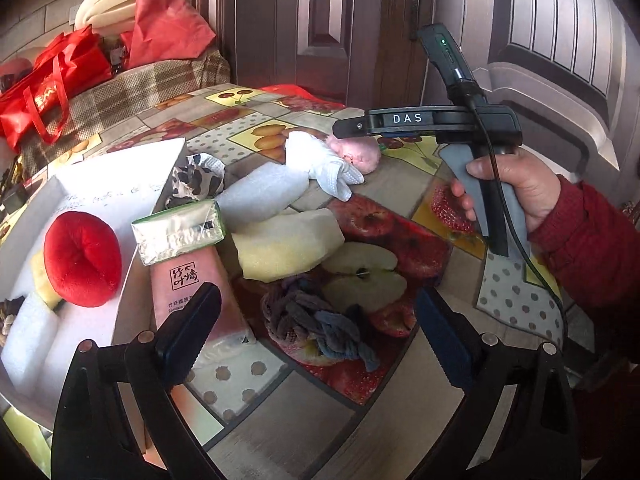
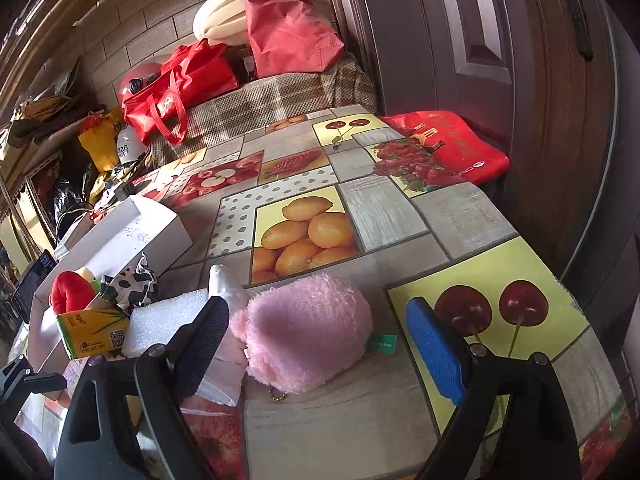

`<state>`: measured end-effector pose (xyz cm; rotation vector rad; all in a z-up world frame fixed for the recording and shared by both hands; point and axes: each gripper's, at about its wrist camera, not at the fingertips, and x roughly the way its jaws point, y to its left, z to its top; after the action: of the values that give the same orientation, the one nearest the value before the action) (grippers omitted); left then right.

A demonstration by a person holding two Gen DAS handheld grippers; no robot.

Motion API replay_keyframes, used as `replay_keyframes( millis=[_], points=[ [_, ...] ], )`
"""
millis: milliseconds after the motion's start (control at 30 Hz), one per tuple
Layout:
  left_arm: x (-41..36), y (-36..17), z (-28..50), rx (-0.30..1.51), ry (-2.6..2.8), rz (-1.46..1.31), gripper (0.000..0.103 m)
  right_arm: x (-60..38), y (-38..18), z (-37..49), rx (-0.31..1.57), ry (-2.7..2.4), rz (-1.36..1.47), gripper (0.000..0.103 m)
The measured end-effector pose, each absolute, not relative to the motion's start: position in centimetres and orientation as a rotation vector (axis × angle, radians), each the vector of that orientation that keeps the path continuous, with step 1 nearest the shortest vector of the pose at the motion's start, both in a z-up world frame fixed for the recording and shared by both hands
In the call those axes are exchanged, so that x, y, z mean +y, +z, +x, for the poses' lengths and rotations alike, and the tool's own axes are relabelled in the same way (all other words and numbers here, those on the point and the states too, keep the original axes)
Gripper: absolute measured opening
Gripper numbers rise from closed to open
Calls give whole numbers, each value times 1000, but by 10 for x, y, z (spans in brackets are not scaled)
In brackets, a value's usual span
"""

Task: Organize soft objects
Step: 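Grasp the grey knitted cloth with the left tool while the right tool approaches the pink fluffy ball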

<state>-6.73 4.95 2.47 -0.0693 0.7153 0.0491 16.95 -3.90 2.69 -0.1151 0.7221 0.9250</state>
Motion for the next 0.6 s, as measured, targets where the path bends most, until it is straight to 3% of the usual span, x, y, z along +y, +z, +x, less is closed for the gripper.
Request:
replay_keyframes(
  millis=[100,167,200,233,267,300,333,533,600],
  points=[
    [46,22,-65,730,40,-60,96,-25,20,168,770,960,-170,89],
    [42,21,-63,744,29,-38,92,-29,22,167,759,961,-155,69],
    [40,19,-62,756,23,-30,81,-33,22,169,762,954,-139,62],
    [39,17,-59,775,19,-28,64,-37,22,171,766,954,-117,59],
    [40,14,-55,799,25,-30,57,-40,22,172,770,954,-97,58],
    [41,12,-53,814,21,-38,42,-43,23,174,771,947,-78,58],
    [42,11,-52,821,13,-46,38,-47,23,174,768,941,-61,58],
    [40,8,-51,833,17,-32,37,-55,26,179,767,943,8,49],
    [37,9,-52,823,7,-20,29,-58,29,177,745,945,18,43]
  ],
)
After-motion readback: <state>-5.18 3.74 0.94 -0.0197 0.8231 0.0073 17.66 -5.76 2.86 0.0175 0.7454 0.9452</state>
